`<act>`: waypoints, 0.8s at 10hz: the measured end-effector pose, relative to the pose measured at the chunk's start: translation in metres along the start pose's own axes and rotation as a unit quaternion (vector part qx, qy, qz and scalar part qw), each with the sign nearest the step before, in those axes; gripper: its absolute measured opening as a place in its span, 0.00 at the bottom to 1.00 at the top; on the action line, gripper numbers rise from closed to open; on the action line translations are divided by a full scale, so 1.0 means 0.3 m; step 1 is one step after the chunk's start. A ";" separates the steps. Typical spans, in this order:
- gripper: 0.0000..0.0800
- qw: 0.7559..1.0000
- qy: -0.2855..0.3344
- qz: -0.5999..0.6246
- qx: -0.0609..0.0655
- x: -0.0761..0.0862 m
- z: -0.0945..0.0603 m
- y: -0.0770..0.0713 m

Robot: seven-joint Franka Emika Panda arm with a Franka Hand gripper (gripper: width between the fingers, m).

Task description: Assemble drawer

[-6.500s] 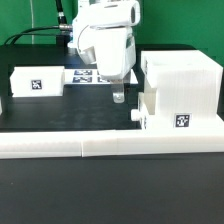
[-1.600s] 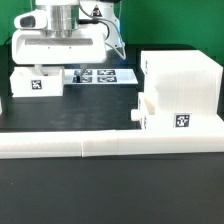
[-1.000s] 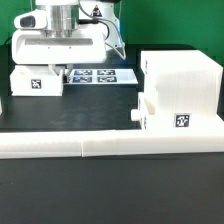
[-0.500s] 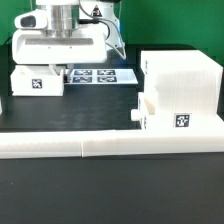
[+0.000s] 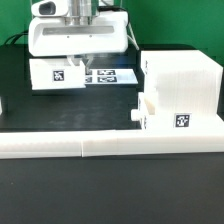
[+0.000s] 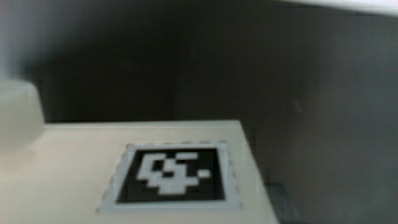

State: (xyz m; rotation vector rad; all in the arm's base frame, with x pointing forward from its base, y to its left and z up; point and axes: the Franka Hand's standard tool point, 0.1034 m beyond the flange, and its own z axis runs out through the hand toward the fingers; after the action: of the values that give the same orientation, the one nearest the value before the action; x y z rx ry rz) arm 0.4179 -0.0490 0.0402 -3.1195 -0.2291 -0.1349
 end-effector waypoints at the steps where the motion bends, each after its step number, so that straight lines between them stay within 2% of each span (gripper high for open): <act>1: 0.05 1.000 0.005 -0.005 0.003 0.055 -0.009 -0.014; 2: 0.05 1.000 0.009 -0.013 0.004 0.079 -0.010 -0.031; 6: 0.05 0.996 0.005 -0.092 0.003 0.063 0.000 -0.021; 7: 0.05 0.982 0.001 -0.187 0.003 0.061 0.016 0.012; 8: 0.05 0.972 -0.005 -0.234 0.006 0.087 0.018 0.020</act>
Offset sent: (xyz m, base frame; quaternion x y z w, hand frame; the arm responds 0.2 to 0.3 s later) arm 0.0000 0.0000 0.0000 0.0000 0.0000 -0.0650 0.9979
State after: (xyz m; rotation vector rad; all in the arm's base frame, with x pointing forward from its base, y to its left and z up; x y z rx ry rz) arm 0.4451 -0.0511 0.0372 -2.9882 -0.9561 -0.1198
